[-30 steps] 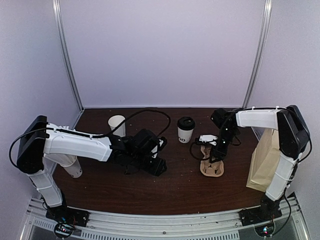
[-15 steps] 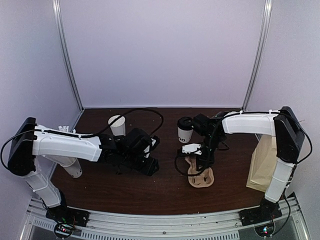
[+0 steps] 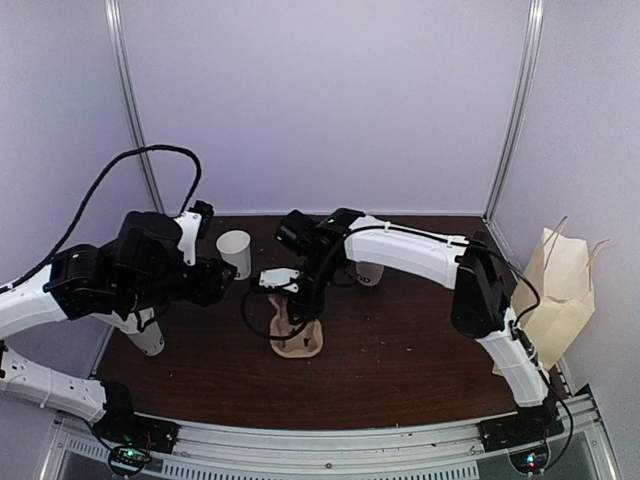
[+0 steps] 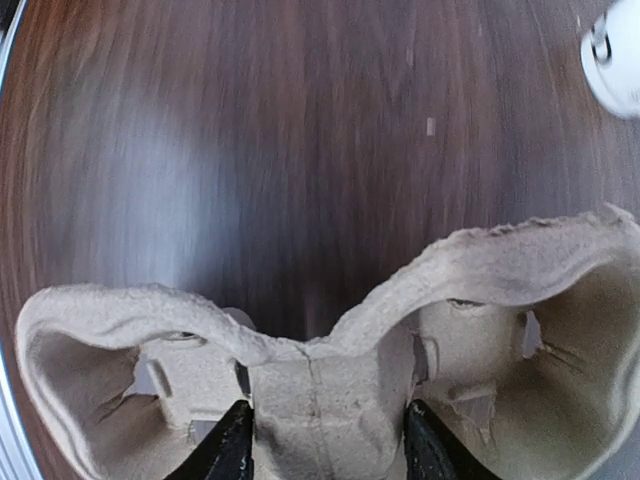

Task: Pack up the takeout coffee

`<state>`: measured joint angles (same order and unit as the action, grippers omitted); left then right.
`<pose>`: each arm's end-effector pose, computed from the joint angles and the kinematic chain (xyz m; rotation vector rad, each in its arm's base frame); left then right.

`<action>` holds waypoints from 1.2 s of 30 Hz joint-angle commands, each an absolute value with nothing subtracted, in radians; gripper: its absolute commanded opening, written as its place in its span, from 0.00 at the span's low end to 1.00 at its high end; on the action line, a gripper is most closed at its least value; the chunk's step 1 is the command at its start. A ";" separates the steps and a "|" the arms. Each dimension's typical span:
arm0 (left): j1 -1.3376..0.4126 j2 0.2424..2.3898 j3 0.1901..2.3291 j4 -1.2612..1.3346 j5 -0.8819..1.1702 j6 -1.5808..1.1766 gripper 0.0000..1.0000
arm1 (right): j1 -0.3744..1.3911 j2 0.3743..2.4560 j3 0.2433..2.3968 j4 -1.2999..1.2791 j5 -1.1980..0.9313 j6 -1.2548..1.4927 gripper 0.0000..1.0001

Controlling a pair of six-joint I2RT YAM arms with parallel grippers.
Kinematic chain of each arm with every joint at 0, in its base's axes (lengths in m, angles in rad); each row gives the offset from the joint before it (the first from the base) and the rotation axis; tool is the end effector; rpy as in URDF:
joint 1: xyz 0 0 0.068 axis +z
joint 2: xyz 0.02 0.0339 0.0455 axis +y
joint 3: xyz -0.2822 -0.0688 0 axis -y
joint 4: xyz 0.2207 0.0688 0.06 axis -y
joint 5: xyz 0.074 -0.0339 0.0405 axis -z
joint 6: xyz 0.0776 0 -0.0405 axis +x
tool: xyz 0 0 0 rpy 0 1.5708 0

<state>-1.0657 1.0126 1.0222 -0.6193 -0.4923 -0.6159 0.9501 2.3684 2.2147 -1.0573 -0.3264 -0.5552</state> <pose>0.1324 -0.1637 0.3334 0.2018 2.1254 -0.4677 0.2712 0.4222 0.1980 -1.9766 1.9877 0.5524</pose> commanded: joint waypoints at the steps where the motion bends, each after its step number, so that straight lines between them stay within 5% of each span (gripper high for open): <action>1: -1.058 0.893 0.980 -0.721 -0.630 -0.647 0.54 | 1.002 2.521 2.513 -1.135 -0.333 -0.437 0.51; 12: -1.057 0.900 0.973 -0.718 -0.589 -0.650 0.55 | 1.036 2.523 2.576 -1.096 -0.274 -0.413 0.71; 28: -1.058 1.138 1.031 -0.462 -0.466 -0.425 0.57 | 0.852 1.531 1.842 -1.143 -0.040 -0.569 0.71; 36: -1.058 1.274 1.073 -0.426 -0.402 -0.416 0.58 | 0.407 1.244 1.748 -1.190 -0.215 -0.643 0.71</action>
